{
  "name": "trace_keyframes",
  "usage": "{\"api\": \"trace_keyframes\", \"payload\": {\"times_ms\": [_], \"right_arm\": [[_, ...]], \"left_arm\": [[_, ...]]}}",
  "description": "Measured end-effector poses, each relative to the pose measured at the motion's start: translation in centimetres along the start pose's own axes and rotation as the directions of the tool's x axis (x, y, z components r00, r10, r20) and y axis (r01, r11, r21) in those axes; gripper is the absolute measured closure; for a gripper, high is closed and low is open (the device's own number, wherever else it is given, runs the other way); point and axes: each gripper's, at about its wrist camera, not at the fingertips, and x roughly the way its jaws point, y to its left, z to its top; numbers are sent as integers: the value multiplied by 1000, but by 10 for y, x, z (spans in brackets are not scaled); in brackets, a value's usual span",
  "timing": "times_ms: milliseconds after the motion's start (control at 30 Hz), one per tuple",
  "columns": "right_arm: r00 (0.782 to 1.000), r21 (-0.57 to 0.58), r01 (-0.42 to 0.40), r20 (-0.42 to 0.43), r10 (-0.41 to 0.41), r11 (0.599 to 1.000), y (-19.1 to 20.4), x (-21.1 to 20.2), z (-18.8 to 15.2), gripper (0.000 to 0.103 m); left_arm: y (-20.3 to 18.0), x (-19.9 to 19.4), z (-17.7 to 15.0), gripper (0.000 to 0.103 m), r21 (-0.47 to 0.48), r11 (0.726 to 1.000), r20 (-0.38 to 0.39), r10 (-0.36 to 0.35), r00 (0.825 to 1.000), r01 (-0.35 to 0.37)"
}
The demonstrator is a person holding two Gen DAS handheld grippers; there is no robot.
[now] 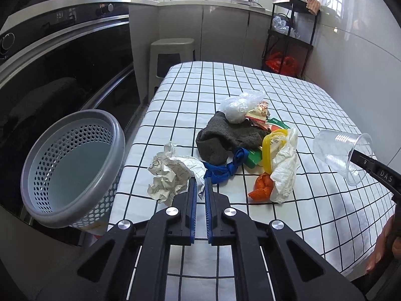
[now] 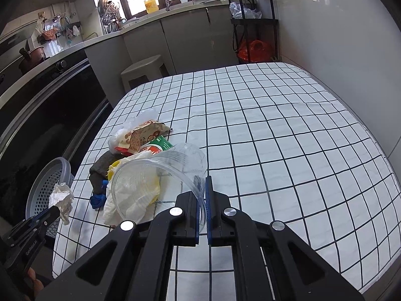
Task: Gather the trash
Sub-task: 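Carry the cup and paper over the grey basket with both tools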
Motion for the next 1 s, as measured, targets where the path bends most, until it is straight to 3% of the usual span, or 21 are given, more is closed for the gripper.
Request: {"api": "trace_keyframes", "payload": {"times_ms": [433,700,1000], "right_arm": [[995,-52,-95,-1,96,994,47,-7,3,99],[980,-156,-194,7,197,969,123,-14,8,99],[949,-245,-316,-89,303,916,219,21,5,99]], "left_arm": [[53,-28,13,96,-29,997,59,71,996,-69],[113,-43,23,96,-68,987,85,152,985,-146],[183,-34,34,96,-110,967,67,236,969,-228]]}}
